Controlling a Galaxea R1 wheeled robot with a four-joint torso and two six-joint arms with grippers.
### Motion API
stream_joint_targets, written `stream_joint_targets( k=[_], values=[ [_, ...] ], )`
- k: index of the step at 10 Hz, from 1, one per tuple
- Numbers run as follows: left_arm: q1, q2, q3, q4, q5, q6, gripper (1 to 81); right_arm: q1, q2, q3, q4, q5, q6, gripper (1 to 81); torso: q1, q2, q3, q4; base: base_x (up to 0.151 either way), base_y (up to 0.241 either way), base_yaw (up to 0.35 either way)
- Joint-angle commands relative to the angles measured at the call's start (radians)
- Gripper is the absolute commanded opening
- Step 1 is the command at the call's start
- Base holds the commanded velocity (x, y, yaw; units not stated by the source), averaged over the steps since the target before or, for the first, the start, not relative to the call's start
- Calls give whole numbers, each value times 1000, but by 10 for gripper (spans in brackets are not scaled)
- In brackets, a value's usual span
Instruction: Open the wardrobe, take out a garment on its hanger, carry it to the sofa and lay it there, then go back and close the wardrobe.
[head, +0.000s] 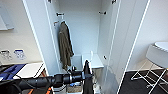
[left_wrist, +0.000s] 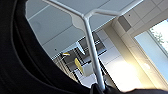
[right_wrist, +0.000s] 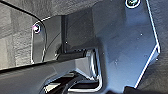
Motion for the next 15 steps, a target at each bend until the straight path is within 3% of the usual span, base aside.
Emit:
stream_joint_targets(
  k=[1, 8, 11, 15],
  values=[
    [-142, -13, 29, 28, -43, 13, 10, 34, 5, 8, -6, -45, -2, 811, 0, 0, 0, 0, 0, 0, -211],
    [-141, -32, 40, 42, -32, 14, 10, 1, -125, 34, -20, -46, -19, 811, 1, 0, 0, 0, 0, 0, -211],
    [-133, -38, 40, 56, -31, 13, 10, -39, -223, 196, -68, 33, -17, 811, 0, 0, 0, 0, 0, 0, -212],
    [-121, -42, 61, 86, -31, 13, 10, -73, -234, 217, -74, 58, -17, 811, 0, 0, 0, 0, 0, 0, -212]
  ],
)
